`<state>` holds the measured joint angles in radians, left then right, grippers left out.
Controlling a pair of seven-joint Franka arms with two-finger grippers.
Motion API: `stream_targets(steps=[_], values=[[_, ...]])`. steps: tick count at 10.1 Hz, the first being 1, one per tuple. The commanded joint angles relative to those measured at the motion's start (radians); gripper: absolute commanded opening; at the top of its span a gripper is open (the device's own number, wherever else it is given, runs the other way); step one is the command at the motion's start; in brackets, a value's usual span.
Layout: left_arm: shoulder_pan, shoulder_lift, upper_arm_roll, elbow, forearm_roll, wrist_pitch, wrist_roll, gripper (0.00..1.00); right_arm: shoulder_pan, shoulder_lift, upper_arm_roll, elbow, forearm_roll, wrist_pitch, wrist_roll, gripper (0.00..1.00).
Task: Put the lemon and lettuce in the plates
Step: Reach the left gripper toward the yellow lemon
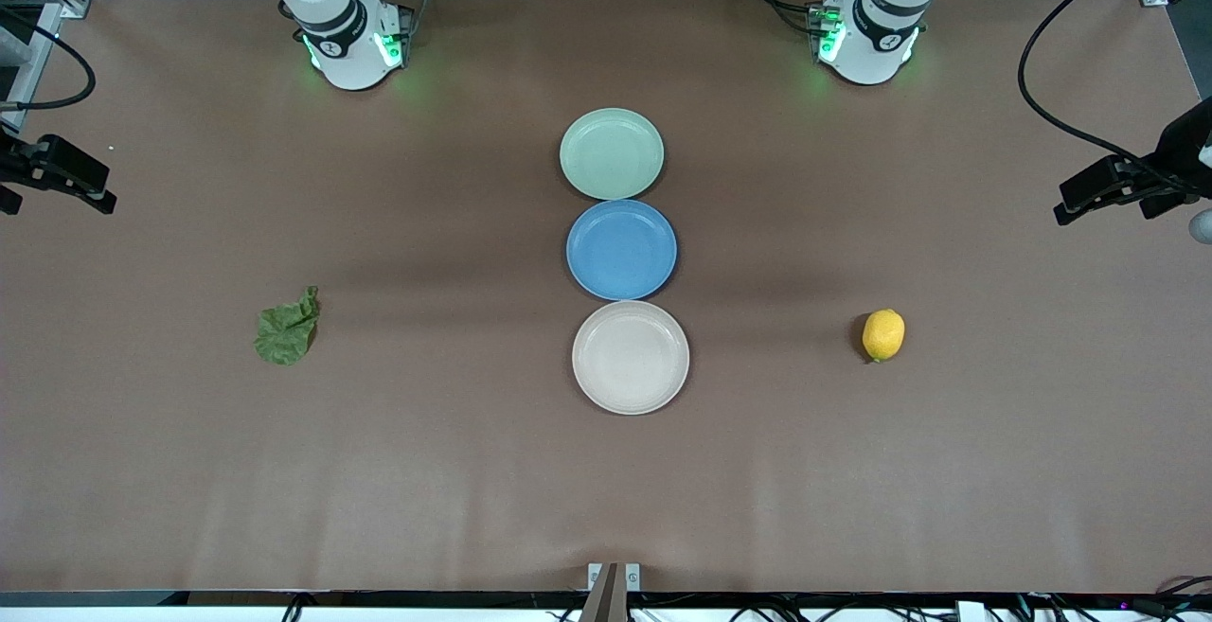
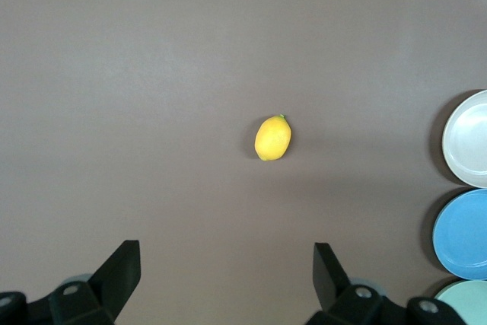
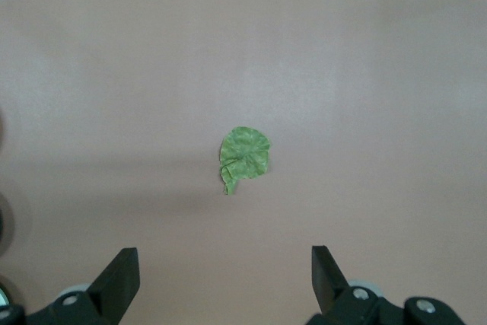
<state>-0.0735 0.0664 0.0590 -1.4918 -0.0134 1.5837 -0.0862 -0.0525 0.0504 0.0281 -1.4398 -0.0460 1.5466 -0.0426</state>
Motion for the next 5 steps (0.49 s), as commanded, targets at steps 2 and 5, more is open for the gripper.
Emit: stream_targets(steps=[2,5], values=[[0.0,-0.016,0.001,0.008,0.021,-0.022,-0.009,1.0,-0.004,-0.004,-0.004,-0.002,0.021,-0.005,-0.008,1.0],[-0.012,0.018,-0.007,0.004,0.019,-0.021,-0.024,1.0,-0.004,-0.004,-0.004,-0.002,0.021,-0.005,-0.008,1.0]])
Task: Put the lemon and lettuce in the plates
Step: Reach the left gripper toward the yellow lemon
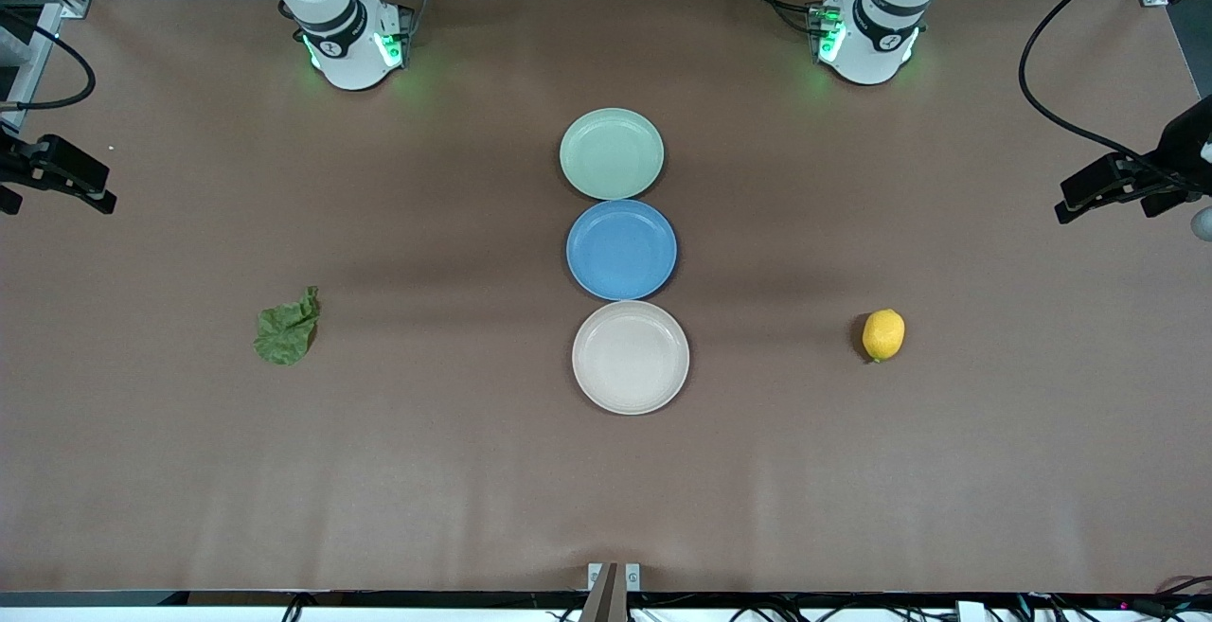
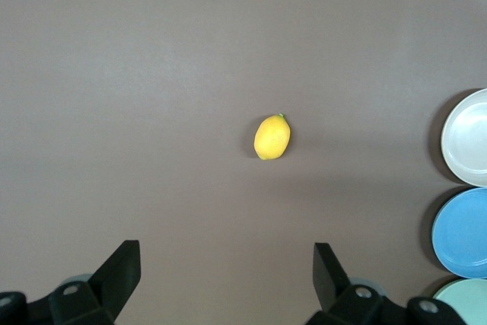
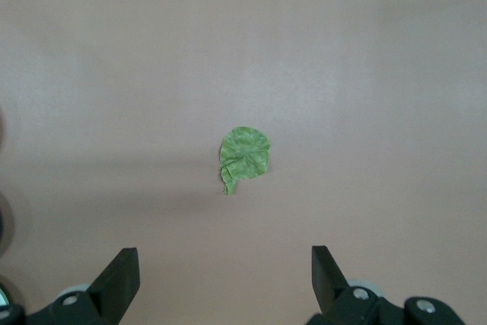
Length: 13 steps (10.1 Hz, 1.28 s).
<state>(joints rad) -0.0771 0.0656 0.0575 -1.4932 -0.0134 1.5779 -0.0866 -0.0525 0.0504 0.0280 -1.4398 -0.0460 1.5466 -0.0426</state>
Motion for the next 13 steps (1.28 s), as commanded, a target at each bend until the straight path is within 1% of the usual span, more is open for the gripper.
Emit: stream_targets(steps=[1,3,4,6,7,8,9,10,11,13], values=[[-0.007,0.04,-0.004,0.007,0.02,-0.015,-0.013,1.0,-0.004,-0.004,-0.003,-0.002,0.021,-0.005,-0.008,1.0],[0.007,0.115,-0.001,0.005,-0.003,0.013,-0.005,1.0,-0.004,-0.004,-0.003,-0.002,0.021,-0.005,-0.01,1.0],[-0.01,0.155,-0.004,-0.025,-0.008,0.081,-0.011,1.0,-0.004,-0.004,-0.003,-0.004,0.021,-0.005,-0.01,1.0],[0.003,0.204,-0.011,-0.105,-0.014,0.177,-0.019,1.0,-0.006,-0.004,-0.003,-0.004,0.021,-0.005,-0.008,1.0],[-0.003,0.23,-0.012,-0.171,-0.026,0.265,-0.018,1.0,-0.007,0.002,-0.005,-0.005,0.021,-0.003,-0.008,1.0],[-0.012,0.241,-0.012,-0.261,-0.027,0.387,-0.024,1.0,-0.019,0.017,-0.005,-0.005,0.023,0.004,-0.013,1.0],[-0.012,0.273,-0.013,-0.338,-0.027,0.516,-0.024,1.0,-0.023,0.029,-0.005,-0.007,0.023,0.015,-0.014,1.0],[-0.012,0.308,-0.013,-0.378,-0.027,0.604,-0.025,1.0,-0.023,0.032,-0.005,-0.013,0.023,0.03,-0.014,1.0],[-0.015,0.353,-0.015,-0.381,-0.027,0.632,-0.028,1.0,-0.024,0.031,-0.005,-0.042,0.023,0.053,-0.014,1.0],[-0.035,0.404,-0.018,-0.38,-0.027,0.666,-0.033,1.0,-0.038,0.031,-0.005,-0.1,0.025,0.111,-0.014,1.0]])
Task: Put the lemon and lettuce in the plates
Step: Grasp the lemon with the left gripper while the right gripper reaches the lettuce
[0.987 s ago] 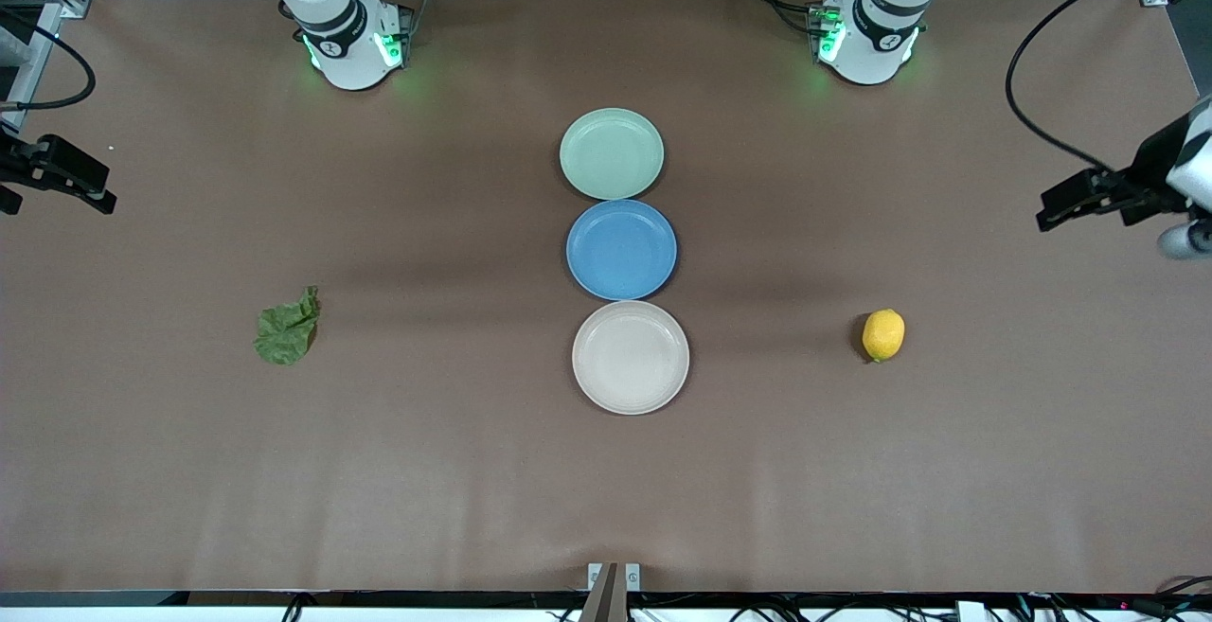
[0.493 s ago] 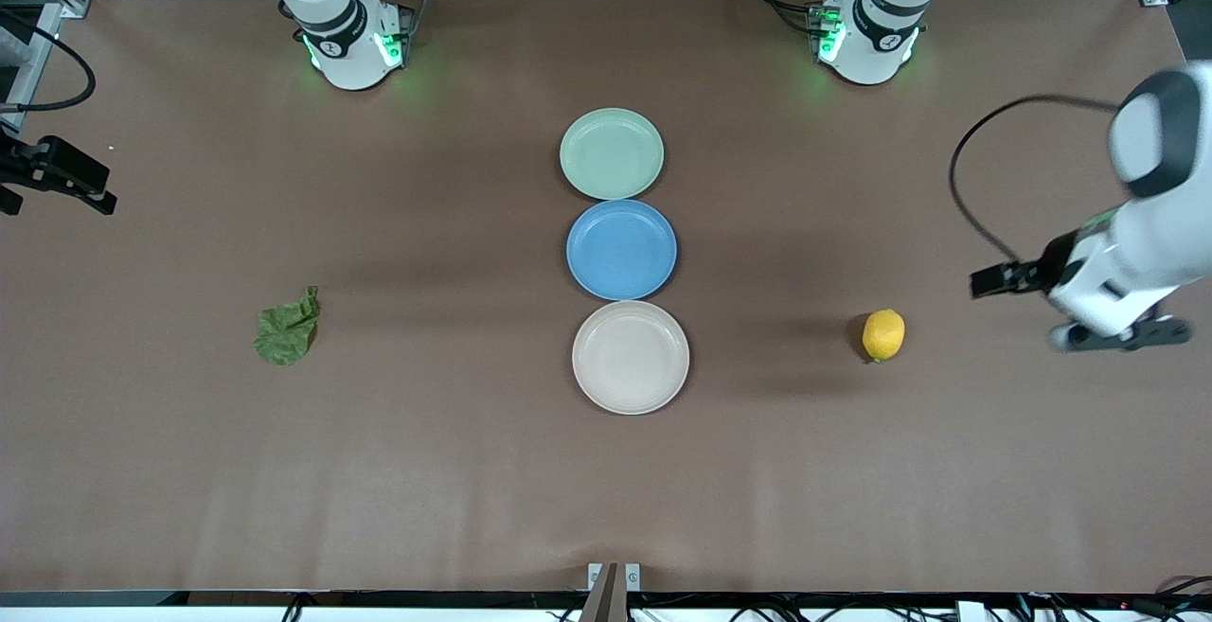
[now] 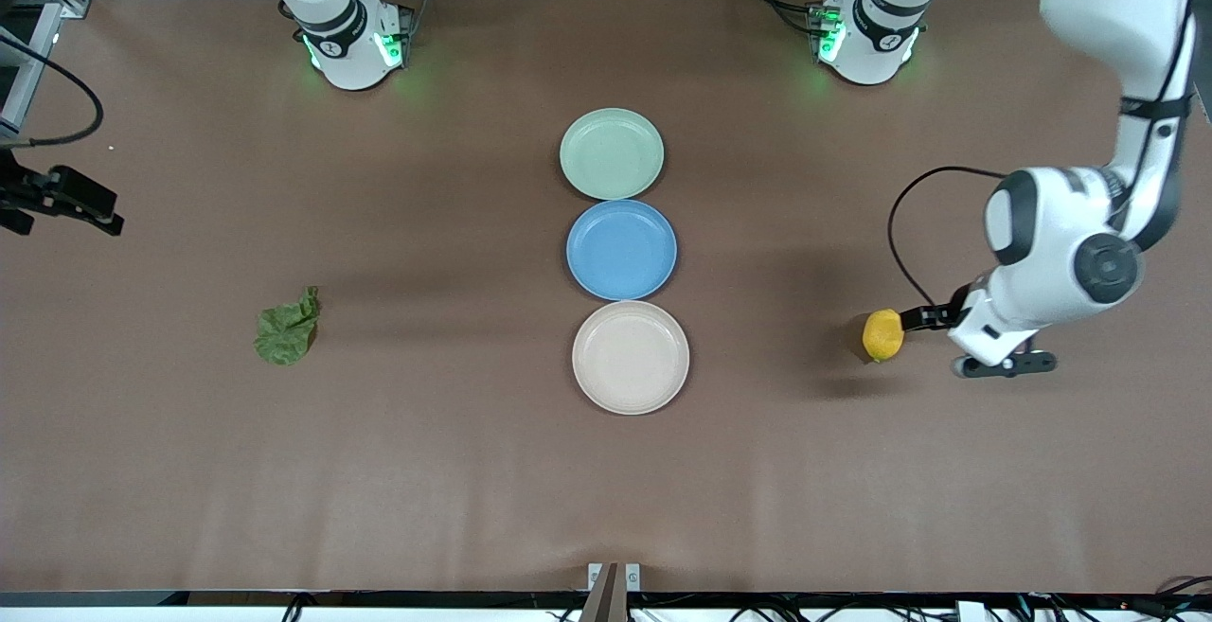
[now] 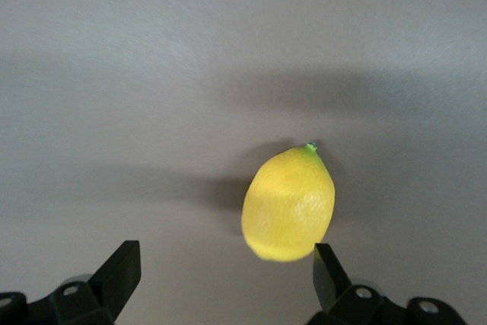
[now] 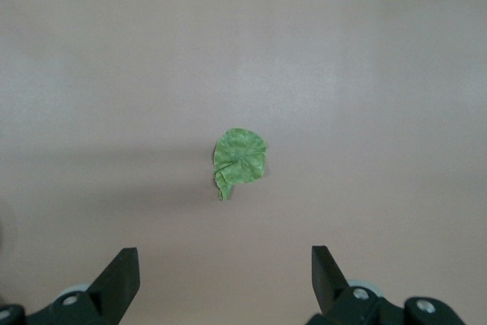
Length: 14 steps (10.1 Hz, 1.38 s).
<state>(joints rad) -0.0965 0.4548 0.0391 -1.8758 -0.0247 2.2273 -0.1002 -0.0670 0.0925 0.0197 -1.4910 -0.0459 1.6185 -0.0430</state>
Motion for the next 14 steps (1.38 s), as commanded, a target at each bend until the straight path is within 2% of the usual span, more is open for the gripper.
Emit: stream_targets(steps=[1,2,4,7,8,9,10,12,14], values=[[-0.015,0.028,-0.008,0.003,-0.02,0.029,-0.024,1.0,-0.033,-0.011,0.003,-0.105,0.049,0.1,-0.014,1.0],[-0.014,0.036,-0.013,0.003,-0.053,0.032,-0.024,1.0,-0.048,-0.011,0.002,-0.162,0.085,0.163,-0.017,1.0],[-0.019,0.074,-0.016,0.001,-0.075,0.086,-0.024,1.0,-0.054,-0.005,0.0,-0.286,0.087,0.309,-0.023,1.0],[-0.02,0.1,-0.022,-0.009,-0.075,0.101,-0.023,1.0,-0.063,0.068,-0.001,-0.395,0.087,0.458,-0.023,1.0],[-0.02,0.102,-0.022,-0.013,-0.075,0.101,-0.021,0.79,-0.065,0.09,-0.001,-0.438,0.087,0.536,-0.023,1.0],[-0.02,0.101,-0.022,-0.017,-0.075,0.101,-0.021,0.37,-0.066,0.114,-0.001,-0.493,0.087,0.634,-0.023,1.0],[-0.019,0.1,-0.022,-0.017,-0.075,0.101,-0.021,0.04,-0.071,0.148,-0.001,-0.539,0.087,0.735,-0.021,1.0],[-0.023,0.085,-0.025,-0.011,-0.075,0.097,-0.026,0.0,-0.07,0.238,-0.001,-0.555,0.087,0.808,-0.023,1.0],[-0.037,0.032,-0.073,0.007,-0.069,0.095,-0.064,0.0,-0.068,0.321,-0.001,-0.56,0.084,0.889,-0.021,1.0]])
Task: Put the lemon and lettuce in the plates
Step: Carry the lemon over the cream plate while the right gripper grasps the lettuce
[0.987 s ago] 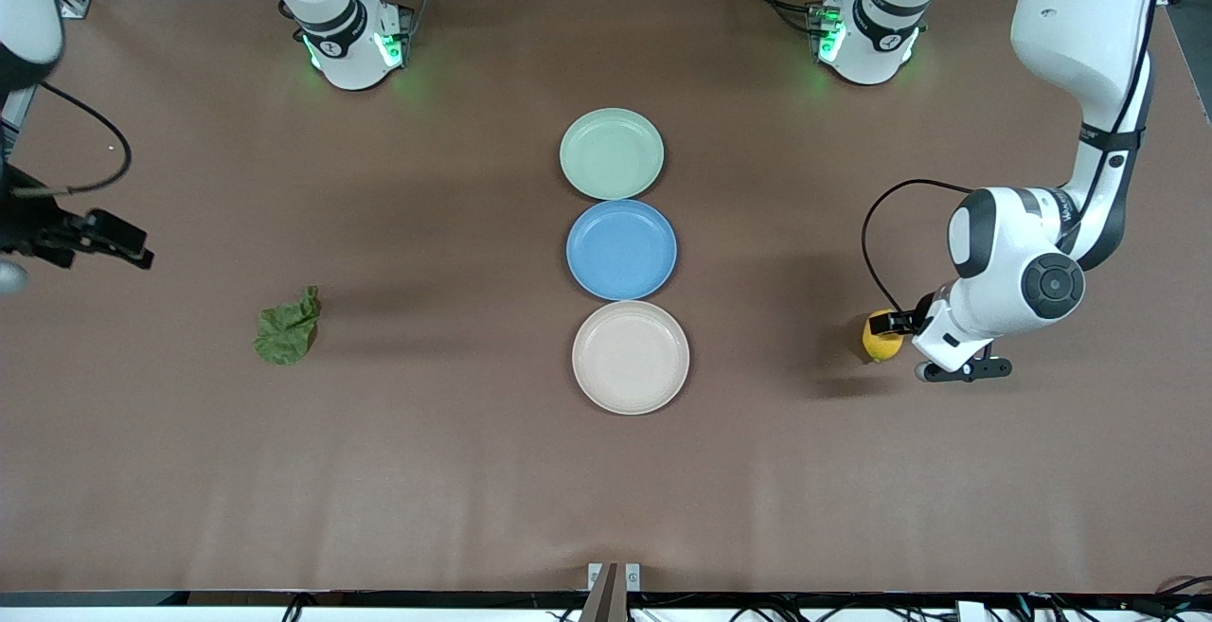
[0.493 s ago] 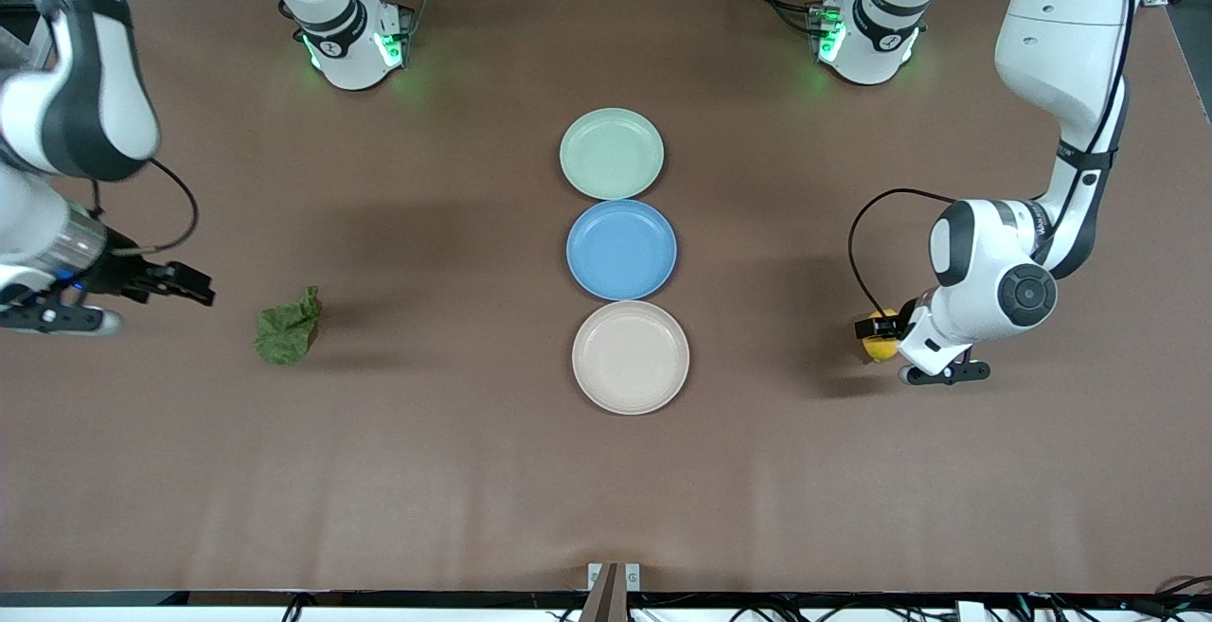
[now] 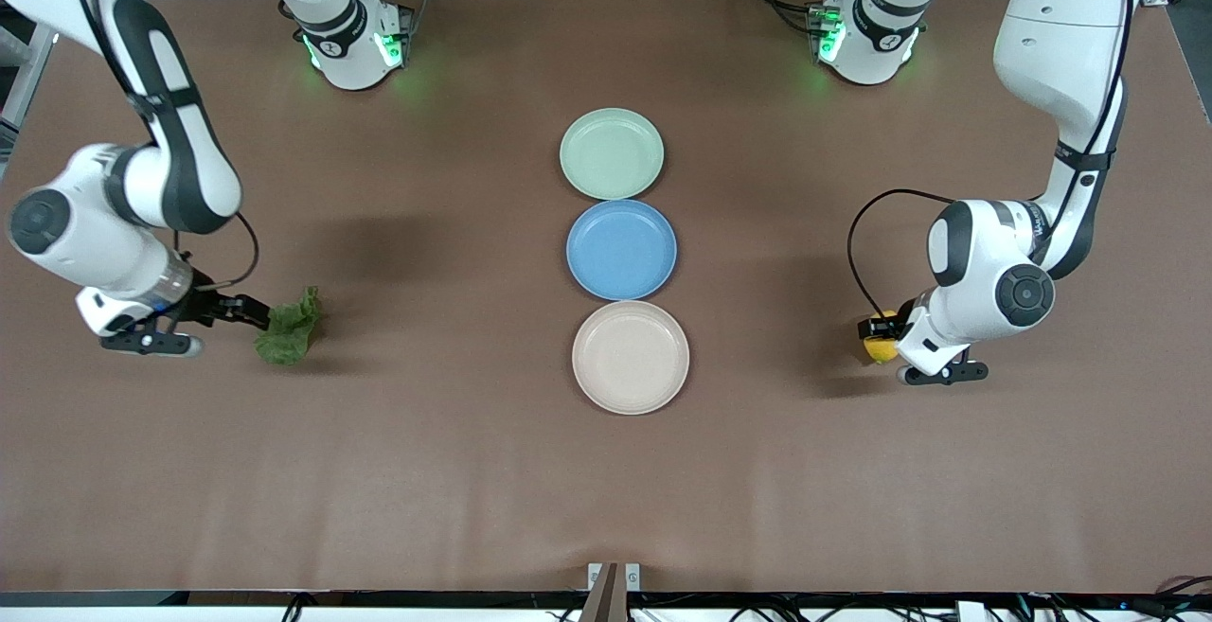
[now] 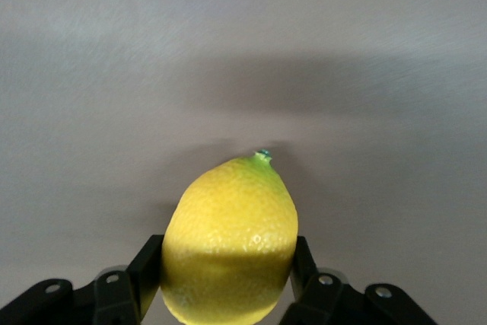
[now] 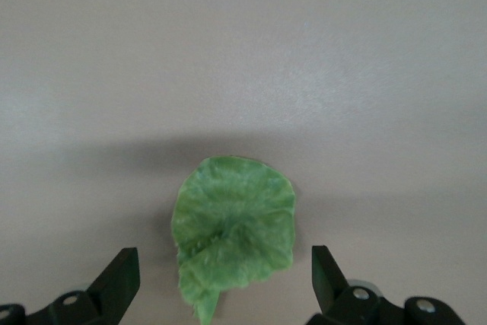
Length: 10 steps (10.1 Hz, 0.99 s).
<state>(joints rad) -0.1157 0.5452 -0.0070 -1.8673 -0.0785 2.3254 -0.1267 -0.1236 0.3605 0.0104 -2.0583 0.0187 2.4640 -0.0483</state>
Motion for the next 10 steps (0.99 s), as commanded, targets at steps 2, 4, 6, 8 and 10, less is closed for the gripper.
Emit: stream_targets(steps=[2,4,6,8,10], values=[[-0.022,-0.096,-0.101,0.051,-0.015,-0.003,-0.08,0.0,-0.01,0.112,0.007,-0.006,0.018,0.131,-0.016,1.0],[-0.031,-0.09,-0.181,0.123,-0.014,-0.003,-0.164,0.0,-0.005,0.167,0.007,-0.008,0.018,0.193,-0.013,1.0],[-0.122,-0.048,-0.2,0.198,-0.011,-0.001,-0.302,0.0,-0.001,0.204,0.007,-0.009,0.02,0.243,-0.004,1.0],[-0.202,0.011,-0.194,0.258,-0.003,0.003,-0.434,0.0,0.005,0.218,0.007,-0.042,0.02,0.289,-0.001,1.0],[-0.272,0.065,-0.191,0.283,0.015,0.062,-0.537,0.0,0.005,0.221,0.005,-0.051,0.02,0.305,0.002,1.0]])
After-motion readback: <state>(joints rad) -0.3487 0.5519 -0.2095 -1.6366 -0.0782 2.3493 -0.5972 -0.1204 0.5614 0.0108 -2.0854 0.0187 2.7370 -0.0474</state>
